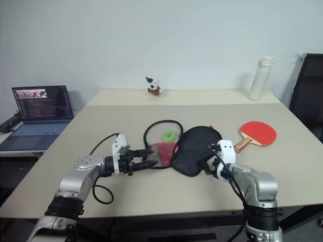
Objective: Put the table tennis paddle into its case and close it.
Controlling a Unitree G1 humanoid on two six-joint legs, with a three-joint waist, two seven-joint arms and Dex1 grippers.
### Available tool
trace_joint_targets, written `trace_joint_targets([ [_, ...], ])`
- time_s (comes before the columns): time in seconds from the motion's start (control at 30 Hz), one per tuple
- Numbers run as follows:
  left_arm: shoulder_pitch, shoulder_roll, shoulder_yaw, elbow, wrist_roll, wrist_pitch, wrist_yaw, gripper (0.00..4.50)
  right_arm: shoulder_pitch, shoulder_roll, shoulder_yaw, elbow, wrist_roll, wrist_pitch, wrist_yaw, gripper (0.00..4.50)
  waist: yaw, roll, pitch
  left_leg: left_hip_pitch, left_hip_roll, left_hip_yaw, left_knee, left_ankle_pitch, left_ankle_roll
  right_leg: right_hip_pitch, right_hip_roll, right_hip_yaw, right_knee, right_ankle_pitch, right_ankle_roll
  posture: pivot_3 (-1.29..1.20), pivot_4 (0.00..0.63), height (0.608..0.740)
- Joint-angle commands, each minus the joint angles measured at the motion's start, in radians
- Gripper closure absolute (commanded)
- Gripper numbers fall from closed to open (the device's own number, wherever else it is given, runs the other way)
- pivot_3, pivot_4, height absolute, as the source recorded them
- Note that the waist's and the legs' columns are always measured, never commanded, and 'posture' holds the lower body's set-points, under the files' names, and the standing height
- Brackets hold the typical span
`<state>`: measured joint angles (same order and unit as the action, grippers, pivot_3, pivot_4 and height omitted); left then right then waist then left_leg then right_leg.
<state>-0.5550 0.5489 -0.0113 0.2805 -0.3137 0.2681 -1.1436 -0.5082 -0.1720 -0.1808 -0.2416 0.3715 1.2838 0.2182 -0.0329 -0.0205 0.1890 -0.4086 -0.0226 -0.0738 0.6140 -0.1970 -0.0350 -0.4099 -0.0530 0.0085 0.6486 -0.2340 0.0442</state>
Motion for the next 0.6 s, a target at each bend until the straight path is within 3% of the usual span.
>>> trace_joint_targets([
  [0.03,-0.013,0.017,0.015,-0.052,-0.009,0.006,0.013,1.69,-0.016,0.017,0.004,0.001,-0.008,-0.048,-0.024,0.06,0.000,0.000,0.000,0.000,0.000,0.000,0.000,0.000,0.000,0.000,0.000,0.000,0.000,0.000,0.000,0.00,0.150,0.740],
  [0.37,0.000,0.021,0.018,-0.082,-0.010,0.025,0.039,1.69,-0.058,0.114,0.089,0.115,-0.018,-0.155,-0.039,0.06,-0.002,0.000,0.000,0.000,0.000,0.000,0.000,0.000,0.000,0.000,0.001,0.000,0.000,0.000,0.000,0.00,0.150,0.740],
  [0.57,0.004,0.026,0.022,-0.092,-0.013,0.029,0.047,1.69,-0.098,0.145,0.060,0.154,-0.003,-0.161,-0.044,0.06,-0.001,0.000,0.000,0.001,0.000,0.000,0.000,0.000,0.000,0.000,0.001,0.000,0.000,0.000,0.000,0.00,0.150,0.740],
  [0.6,0.005,0.027,0.023,-0.094,-0.013,0.029,0.049,1.69,-0.103,0.149,0.045,0.158,0.004,-0.153,-0.046,0.22,-0.001,0.000,0.000,0.001,0.000,0.000,0.000,0.000,0.000,0.000,0.001,0.000,0.000,0.000,0.000,0.00,0.150,0.740],
])
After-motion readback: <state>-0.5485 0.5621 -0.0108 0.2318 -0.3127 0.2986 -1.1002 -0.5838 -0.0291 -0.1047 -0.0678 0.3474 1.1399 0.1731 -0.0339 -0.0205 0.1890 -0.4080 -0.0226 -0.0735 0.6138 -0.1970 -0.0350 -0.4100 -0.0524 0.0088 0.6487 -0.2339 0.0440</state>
